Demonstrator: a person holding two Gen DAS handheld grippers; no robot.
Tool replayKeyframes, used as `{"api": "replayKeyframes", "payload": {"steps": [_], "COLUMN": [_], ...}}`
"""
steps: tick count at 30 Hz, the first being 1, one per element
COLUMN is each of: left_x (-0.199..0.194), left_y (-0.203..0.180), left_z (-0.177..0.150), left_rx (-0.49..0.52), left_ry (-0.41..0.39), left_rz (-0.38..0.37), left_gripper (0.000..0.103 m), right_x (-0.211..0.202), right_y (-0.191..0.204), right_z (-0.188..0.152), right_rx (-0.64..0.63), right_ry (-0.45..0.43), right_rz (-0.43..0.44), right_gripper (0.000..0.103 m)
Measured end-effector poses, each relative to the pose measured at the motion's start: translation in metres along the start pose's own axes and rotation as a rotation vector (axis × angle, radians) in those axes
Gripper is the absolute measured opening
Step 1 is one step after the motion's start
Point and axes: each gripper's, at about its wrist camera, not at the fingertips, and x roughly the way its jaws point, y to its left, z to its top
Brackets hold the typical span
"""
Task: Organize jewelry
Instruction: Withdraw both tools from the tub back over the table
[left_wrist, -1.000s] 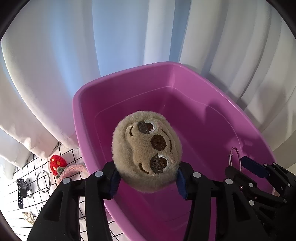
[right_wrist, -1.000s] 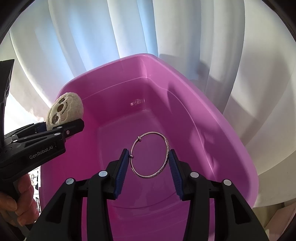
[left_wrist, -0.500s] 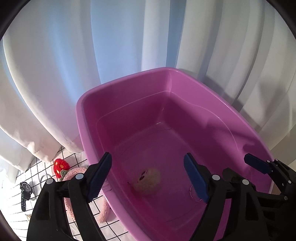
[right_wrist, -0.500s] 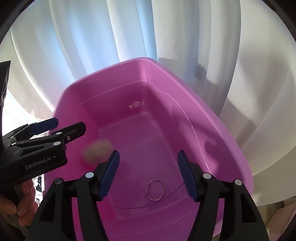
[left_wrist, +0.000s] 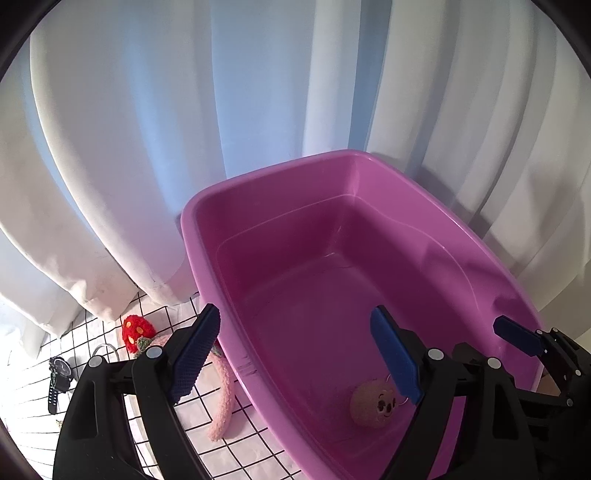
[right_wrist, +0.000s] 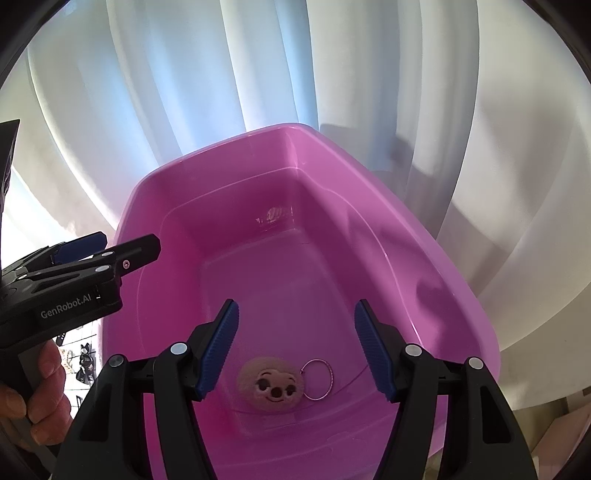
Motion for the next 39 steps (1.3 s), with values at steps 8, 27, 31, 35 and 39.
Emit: {"api": "replayKeyframes", "payload": {"steps": [8, 27, 31, 35, 39], "left_x": [-0.013, -0.044, -0.051, -0.058, -0.066], "left_y": [0.007, 0.041, 0.052, 0.065, 0.079], "left_z": [-0.003, -0.017, -0.02, -0.028, -0.037], "left_rx": [-0.006, -0.061, -0.075, -0.1, -0.123], "left_ry": [-0.016, -0.045, -0.052, -0.056, -0.06], "left_rz": [0.018, 0.052, 0.066, 0.079, 0.098], "left_gripper": [0.082, 0.082, 0.083, 0.084, 0.085], "right_x": [-0.007, -0.02, -0.021, -0.022, -0.021], "right_y": [0.006, 0.039, 0.051, 0.065, 0.08], "right_z": [0.0, 0.0, 0.001, 0.002, 0.003], "right_rx": [-0.006, -0.037, -0.049, -0.067, -0.083], "right_ry": [-0.012, -0.042, -0.044, -0.051, -0.056], "right_rz": [0.006, 0.043, 0.058, 0.078, 0.108], "right_gripper": [0.062, 0.062, 0.062, 0.064, 0.066]}}
